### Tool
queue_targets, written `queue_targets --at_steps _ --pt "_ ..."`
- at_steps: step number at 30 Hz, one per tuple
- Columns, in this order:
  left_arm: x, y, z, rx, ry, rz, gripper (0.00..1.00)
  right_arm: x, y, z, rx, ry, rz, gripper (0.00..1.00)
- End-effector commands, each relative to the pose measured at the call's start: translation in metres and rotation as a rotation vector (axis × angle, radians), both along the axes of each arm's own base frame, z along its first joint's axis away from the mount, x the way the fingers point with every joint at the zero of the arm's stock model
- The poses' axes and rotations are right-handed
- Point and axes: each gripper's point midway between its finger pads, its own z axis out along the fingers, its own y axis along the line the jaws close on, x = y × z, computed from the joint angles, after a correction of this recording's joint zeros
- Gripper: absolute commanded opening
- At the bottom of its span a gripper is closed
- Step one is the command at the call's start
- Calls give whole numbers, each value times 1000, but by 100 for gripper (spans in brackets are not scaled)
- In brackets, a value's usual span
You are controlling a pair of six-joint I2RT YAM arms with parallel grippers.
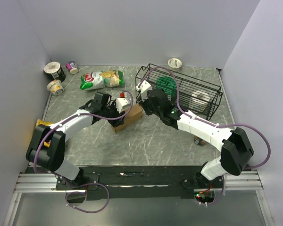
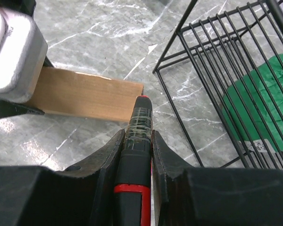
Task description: Unpack the express box
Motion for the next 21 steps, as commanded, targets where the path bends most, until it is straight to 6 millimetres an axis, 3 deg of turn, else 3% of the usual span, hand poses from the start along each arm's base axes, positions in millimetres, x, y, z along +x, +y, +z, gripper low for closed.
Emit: queue_targets --at_steps 1,8,15,21 --pt "1 -5 -3 -14 31 -5 59 15 12 45 111 -82 -16 0" --pt "6 -8 -4 -11 36 -6 58 21 7 55 123 -96 -34 0" --pt "9 -9 -4 -10 41 -6 57 17 7 44 108 -71 -26 0" --pt "7 -9 -8 -5 55 -8 57 24 -3 46 75 -112 -69 0"
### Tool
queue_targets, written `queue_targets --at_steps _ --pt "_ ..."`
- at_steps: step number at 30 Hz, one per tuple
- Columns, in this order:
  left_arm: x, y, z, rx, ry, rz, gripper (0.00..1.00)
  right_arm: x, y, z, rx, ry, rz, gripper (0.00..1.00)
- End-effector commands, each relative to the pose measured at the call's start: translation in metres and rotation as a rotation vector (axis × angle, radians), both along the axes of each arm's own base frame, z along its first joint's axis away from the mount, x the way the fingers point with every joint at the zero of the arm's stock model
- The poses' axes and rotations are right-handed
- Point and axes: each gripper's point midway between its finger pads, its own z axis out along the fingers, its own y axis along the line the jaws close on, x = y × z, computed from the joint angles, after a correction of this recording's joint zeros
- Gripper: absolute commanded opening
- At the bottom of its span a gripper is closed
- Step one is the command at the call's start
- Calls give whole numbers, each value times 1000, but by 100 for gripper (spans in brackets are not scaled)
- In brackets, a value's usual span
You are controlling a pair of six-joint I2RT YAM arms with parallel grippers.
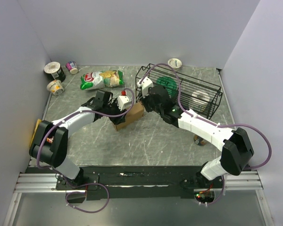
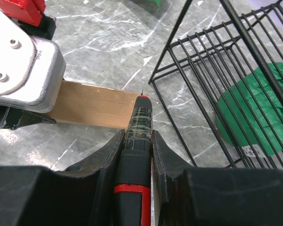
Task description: Unpack the express box
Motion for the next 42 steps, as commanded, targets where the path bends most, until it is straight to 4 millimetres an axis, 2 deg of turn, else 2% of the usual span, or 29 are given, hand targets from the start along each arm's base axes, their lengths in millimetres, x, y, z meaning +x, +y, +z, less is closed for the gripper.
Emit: queue_targets --at_steps 1,4,20,27,42 --pt "-5 -1 -9 6 55 0 57 15 -4 32 39 -99 -51 0" --pt "-5 -1 -9 5 58 0 56 17 -8 34 28 -112 -64 0" --pt "-5 -2 -10 3 64 4 55 10 1 14 24 -38 -21 0" --pt "-6 -1 -14 11 77 6 55 17 -7 28 17 -96 -64 0" --pt "-4 -2 -14 2 80 16 54 12 -3 3 16 0 -42 0"
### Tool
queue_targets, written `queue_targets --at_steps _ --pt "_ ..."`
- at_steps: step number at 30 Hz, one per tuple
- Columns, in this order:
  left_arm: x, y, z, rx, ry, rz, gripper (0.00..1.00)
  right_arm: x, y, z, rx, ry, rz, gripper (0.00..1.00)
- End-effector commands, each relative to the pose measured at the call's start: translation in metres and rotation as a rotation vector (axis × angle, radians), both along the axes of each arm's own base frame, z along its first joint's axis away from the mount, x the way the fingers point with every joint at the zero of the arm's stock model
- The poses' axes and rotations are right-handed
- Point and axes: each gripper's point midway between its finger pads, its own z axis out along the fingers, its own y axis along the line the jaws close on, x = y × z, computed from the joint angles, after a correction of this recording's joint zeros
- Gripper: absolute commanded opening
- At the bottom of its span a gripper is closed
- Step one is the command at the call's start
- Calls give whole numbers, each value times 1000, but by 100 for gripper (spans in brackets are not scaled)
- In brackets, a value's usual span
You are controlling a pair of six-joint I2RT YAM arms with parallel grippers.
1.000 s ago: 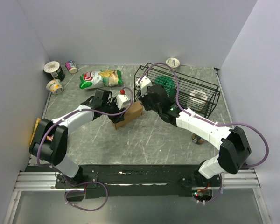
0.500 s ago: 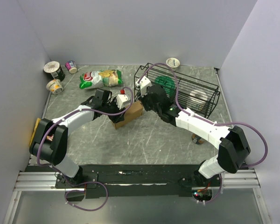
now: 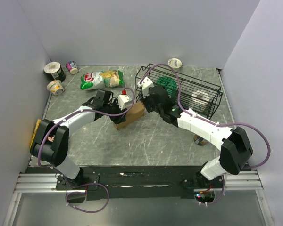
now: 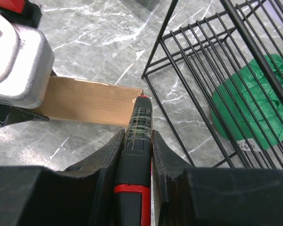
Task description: Unpack the express box
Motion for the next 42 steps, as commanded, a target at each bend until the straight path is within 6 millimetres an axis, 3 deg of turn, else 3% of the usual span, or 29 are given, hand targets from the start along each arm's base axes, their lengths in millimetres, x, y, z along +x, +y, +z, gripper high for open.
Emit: queue_targets --at_steps 1,10,24,27,30,31,33,36,37,39,42 --pt "-7 1 -15 12 78 21 54 8 4 10 42 -9 -12 0" --pt "-7 5 -19 29 85 43 52 -6 -6 -5 13 38 1 0" --pt "-2 6 -26 30 131 116 46 -52 -37 -7 -34 165 4 0" --pt "-6 -1 -18 -11 123 79 48 -44 -42 11 -21 108 -32 0" --pt "-11 -14 7 -98 104 32 63 -27 -41 42 3 8 -44 0" --pt "-12 -17 14 -120 100 23 73 -21 -40 48 1 -16 -40 0" --pt "-14 -25 35 -162 107 -3 80 -14 -38 62 7 -45 -39 0" --pt "-15 -29 58 -200 111 -33 87 -9 -35 72 8 -61 -34 0" --pt "-14 -30 64 -212 108 -38 96 -9 -35 73 8 -65 -32 0" --pt "-7 -28 77 -246 100 -15 96 -10 -31 81 24 -73 -14 0" --pt "7 -21 82 -287 136 54 96 -14 -27 98 49 -104 16 0"
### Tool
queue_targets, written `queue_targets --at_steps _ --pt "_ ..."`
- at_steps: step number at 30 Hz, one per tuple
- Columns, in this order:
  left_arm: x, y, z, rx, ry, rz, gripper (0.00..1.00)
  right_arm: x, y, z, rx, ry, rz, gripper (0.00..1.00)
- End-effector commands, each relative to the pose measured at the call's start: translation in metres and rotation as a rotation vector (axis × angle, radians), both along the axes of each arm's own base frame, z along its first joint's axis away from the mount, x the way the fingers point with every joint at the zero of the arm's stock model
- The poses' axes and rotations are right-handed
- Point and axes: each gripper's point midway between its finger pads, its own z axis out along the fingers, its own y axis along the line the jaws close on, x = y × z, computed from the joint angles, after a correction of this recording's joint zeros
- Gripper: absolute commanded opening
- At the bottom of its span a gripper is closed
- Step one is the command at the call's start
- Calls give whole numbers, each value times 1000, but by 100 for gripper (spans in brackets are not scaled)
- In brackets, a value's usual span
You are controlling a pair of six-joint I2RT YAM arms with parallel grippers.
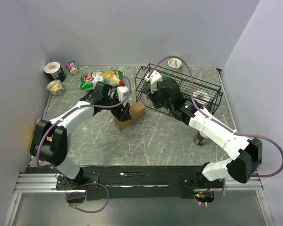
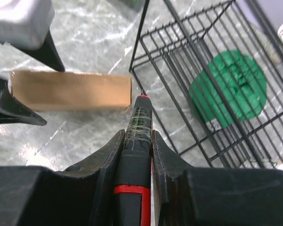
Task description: Unpack the express box
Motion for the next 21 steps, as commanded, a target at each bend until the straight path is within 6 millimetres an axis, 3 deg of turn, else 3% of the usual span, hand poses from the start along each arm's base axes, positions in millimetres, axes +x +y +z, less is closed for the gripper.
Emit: queue_targets --at_steps 1,5,9,10,12,15,19,21 --pt "18 2 35 -114 23 58 96 0 8 53 82 -119 41 0" --pt "32 6 19 -135 116 95 98 -28 30 86 126 -239 191 0" --pt "39 6 2 -158 189 87 99 -77 71 94 143 -287 424 0" --pt "37 5 -9 -160 237 77 99 -85 79 91 145 -281 469 0" --pt "40 4 -11 -171 270 85 99 -93 91 87 156 -268 498 0" --pt "40 5 -17 -197 313 122 99 -94 111 78 148 -242 530 0" --pt "38 9 -24 -223 380 208 99 -99 144 47 108 -182 537 0" --pt "41 12 -27 -228 405 246 99 -94 151 40 82 -178 485 0"
